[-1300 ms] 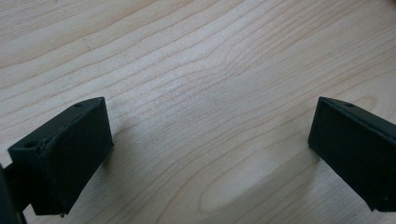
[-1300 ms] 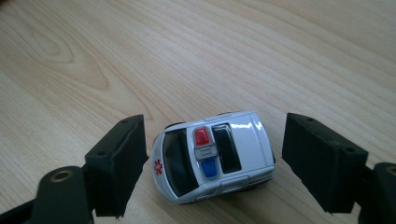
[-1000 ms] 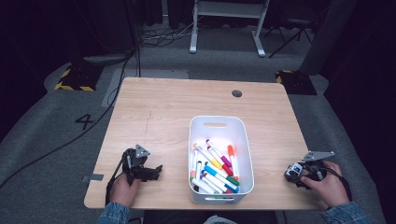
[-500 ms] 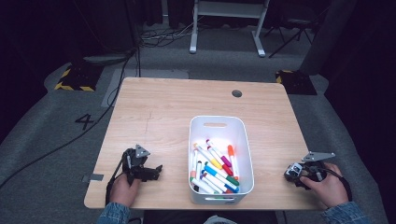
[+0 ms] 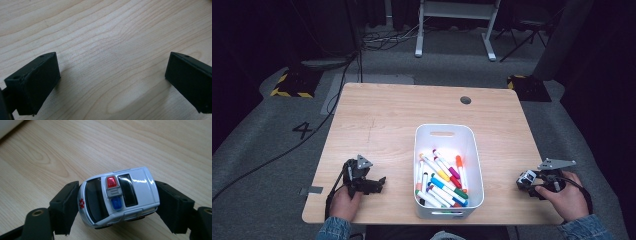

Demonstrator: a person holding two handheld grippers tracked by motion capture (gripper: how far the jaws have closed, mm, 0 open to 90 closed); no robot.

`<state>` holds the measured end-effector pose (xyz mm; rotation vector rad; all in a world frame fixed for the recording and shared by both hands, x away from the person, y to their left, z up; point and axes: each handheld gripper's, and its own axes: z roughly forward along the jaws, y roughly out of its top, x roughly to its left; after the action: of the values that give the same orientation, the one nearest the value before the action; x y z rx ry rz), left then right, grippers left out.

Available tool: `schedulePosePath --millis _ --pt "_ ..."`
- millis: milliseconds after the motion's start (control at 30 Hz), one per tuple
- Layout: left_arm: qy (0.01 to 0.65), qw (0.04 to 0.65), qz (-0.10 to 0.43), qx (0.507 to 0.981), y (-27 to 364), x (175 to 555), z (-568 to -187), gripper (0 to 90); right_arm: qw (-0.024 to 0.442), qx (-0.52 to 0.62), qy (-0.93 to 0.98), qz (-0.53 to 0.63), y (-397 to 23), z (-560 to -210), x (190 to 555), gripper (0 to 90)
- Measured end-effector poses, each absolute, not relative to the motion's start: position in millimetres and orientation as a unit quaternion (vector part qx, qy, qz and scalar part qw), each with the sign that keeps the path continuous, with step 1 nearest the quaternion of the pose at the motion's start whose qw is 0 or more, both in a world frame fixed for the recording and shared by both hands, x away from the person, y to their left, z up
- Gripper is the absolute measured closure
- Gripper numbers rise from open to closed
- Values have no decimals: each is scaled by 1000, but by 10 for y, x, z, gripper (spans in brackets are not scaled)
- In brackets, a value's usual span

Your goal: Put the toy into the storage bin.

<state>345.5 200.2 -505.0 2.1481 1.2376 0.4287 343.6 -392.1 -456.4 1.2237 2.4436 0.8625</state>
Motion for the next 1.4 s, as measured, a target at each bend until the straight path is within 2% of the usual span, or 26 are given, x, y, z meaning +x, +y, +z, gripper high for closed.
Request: schedulePosePath --millis 900,1400 --pt "470 308 165 810 1993 3476 -5052 0 171 365 838 368 -3589 -3777 3364 249" --pt "474 308 165 808 1983 3492 -5051 0 155 312 854 388 -3097 -3471 3370 248"
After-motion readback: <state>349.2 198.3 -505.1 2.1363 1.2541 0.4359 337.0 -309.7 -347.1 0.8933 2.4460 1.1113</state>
